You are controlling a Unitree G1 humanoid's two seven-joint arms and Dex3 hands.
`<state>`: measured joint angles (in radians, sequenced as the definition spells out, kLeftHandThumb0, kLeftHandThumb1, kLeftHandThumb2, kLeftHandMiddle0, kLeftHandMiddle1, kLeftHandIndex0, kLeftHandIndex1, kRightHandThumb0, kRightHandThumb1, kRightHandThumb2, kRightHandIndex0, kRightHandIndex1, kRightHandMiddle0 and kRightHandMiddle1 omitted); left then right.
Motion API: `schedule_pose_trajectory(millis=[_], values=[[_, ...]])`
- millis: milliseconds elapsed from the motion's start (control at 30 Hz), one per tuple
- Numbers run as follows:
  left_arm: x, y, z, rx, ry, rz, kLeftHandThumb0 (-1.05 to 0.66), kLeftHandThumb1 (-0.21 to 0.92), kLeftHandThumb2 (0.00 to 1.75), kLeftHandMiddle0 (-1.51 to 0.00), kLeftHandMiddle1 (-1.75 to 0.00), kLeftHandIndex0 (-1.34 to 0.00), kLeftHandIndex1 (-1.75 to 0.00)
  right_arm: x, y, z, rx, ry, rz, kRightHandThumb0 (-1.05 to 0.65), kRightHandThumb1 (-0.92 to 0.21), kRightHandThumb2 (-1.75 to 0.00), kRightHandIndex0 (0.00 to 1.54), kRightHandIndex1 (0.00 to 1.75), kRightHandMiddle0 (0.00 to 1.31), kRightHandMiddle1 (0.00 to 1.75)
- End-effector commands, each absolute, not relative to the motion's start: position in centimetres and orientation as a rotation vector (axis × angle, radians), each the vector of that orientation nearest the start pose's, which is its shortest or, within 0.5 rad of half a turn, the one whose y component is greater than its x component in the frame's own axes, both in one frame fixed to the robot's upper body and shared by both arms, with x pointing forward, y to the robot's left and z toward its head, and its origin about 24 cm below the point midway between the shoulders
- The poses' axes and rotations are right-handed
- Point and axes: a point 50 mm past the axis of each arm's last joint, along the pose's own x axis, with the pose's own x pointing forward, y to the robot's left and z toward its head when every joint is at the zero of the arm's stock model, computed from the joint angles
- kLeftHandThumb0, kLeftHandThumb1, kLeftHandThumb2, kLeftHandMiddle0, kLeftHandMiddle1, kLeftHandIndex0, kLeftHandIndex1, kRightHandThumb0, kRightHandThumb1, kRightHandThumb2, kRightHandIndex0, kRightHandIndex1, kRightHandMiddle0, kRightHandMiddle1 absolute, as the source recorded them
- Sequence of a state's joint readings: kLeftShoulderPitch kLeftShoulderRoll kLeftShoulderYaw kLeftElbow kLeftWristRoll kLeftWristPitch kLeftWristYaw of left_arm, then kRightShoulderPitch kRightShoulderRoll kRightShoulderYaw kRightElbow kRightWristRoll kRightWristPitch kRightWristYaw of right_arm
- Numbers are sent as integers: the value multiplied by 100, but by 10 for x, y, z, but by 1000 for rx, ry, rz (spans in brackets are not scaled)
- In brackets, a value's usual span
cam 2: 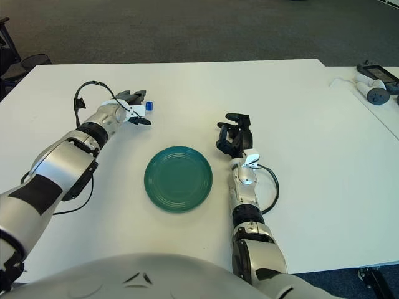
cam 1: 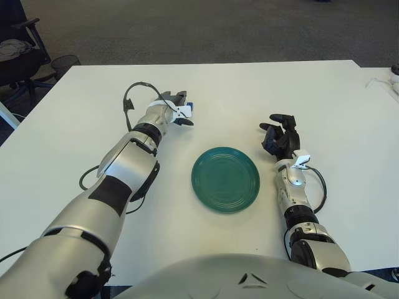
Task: Put the bottle into the plate.
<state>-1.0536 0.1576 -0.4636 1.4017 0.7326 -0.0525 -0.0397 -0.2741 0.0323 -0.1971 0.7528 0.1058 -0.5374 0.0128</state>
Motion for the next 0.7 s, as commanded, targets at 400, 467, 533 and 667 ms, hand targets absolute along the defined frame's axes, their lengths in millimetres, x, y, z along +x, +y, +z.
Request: schedule_pose_trajectory(millis=[400, 467, 533, 667], values=[[391, 123, 59, 1231, 287, -468, -101, 90, 15, 0, 0, 0, 0, 245, -164, -57, 192, 188, -174, -40, -56, -108, 29, 114, 3, 151], [391, 122, 59, 1221, 284, -480, -101, 90, 15, 0, 0, 0, 0, 245, -164, -56, 193, 190, -174, -40, -56, -109, 29, 115, 3, 152], [390, 120, 59, 1206, 278, -501, -99, 91, 14, 0, 0, 0, 0, 245, -164, -56, 194, 191, -173, -40, -55, -109, 28, 115, 3, 152], [386, 121, 54, 1165, 267, -553, -95, 91, 14, 0, 0, 0, 0, 244, -163, -56, 207, 188, -167, -40, -55, -109, 29, 114, 2, 151]])
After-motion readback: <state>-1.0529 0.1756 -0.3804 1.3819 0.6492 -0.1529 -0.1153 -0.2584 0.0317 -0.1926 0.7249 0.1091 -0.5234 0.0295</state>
